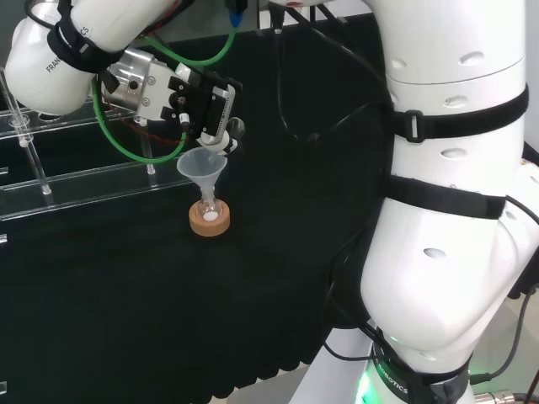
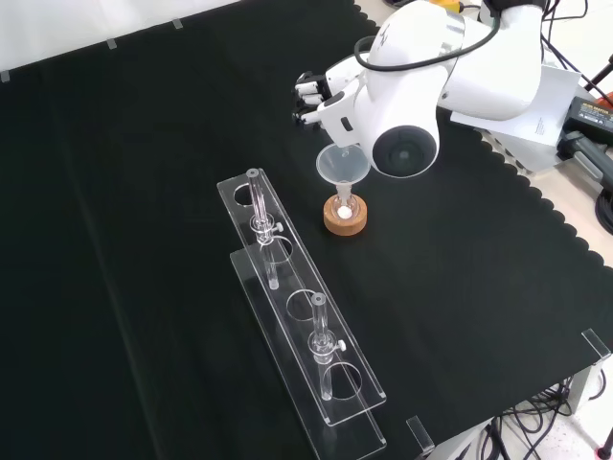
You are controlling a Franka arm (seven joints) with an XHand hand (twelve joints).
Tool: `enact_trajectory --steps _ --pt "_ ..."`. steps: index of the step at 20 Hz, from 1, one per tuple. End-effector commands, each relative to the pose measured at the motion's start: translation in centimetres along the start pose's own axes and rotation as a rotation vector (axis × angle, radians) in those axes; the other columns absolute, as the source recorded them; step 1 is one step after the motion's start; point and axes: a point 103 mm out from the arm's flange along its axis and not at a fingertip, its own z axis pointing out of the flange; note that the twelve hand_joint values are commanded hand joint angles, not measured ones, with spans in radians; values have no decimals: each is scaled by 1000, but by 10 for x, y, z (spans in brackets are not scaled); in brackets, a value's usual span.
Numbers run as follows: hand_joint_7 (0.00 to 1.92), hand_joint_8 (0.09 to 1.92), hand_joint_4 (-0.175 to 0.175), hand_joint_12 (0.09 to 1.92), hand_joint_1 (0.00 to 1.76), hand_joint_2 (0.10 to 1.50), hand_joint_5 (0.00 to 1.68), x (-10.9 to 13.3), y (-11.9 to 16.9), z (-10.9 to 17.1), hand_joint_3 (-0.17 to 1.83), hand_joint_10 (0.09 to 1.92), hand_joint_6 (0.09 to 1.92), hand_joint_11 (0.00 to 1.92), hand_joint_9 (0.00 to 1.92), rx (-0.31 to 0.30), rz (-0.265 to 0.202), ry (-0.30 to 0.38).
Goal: Pour all the NaCl from the weighing funnel into the round-bottom flask.
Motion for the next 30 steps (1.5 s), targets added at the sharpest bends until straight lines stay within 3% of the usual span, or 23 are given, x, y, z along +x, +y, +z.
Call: enact_trajectory --steps 1,30 --pt "465 691 175 1065 1123 696 1299 1 -1 -1 566 373 586 772 849 3 0 -2" --pt "447 686 175 1063 1123 695 1299 1 -3 -10 568 378 587 767 839 33 1 -34"
